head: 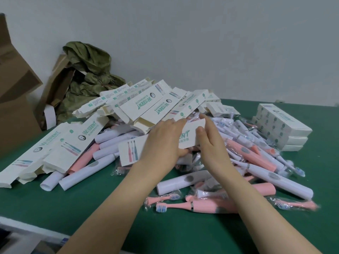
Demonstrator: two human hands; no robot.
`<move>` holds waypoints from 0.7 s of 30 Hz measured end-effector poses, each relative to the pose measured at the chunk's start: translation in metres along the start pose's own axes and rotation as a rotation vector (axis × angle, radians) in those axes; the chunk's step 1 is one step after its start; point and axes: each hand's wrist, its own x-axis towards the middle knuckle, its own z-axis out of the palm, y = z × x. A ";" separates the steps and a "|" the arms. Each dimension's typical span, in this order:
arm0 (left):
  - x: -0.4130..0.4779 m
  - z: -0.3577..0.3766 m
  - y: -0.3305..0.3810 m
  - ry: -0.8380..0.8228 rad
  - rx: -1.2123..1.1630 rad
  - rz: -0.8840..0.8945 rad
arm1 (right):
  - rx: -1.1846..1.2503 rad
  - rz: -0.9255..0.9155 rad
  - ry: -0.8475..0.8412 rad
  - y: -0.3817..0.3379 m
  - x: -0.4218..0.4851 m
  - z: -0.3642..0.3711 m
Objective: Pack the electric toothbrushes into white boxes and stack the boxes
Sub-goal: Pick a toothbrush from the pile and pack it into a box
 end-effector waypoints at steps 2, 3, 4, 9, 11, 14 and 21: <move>-0.002 -0.003 -0.004 -0.019 0.030 0.021 | 0.038 0.049 -0.042 -0.001 0.000 0.000; -0.001 -0.006 -0.007 -0.057 0.032 0.041 | 0.022 0.055 -0.083 -0.002 0.000 -0.004; 0.002 -0.011 -0.009 -0.105 0.017 0.070 | -0.037 0.027 -0.131 -0.003 0.000 -0.010; 0.034 -0.039 -0.013 -0.238 0.085 0.214 | -0.427 -0.207 -0.281 -0.007 0.012 -0.033; 0.041 -0.043 -0.007 -0.160 0.143 0.252 | -0.421 -0.243 -0.132 -0.011 0.017 -0.034; 0.036 -0.037 0.004 0.145 0.066 0.255 | -0.421 -0.232 0.116 -0.014 0.028 -0.053; 0.012 0.012 -0.002 -0.343 0.003 0.234 | -0.341 0.102 0.818 0.024 0.060 -0.162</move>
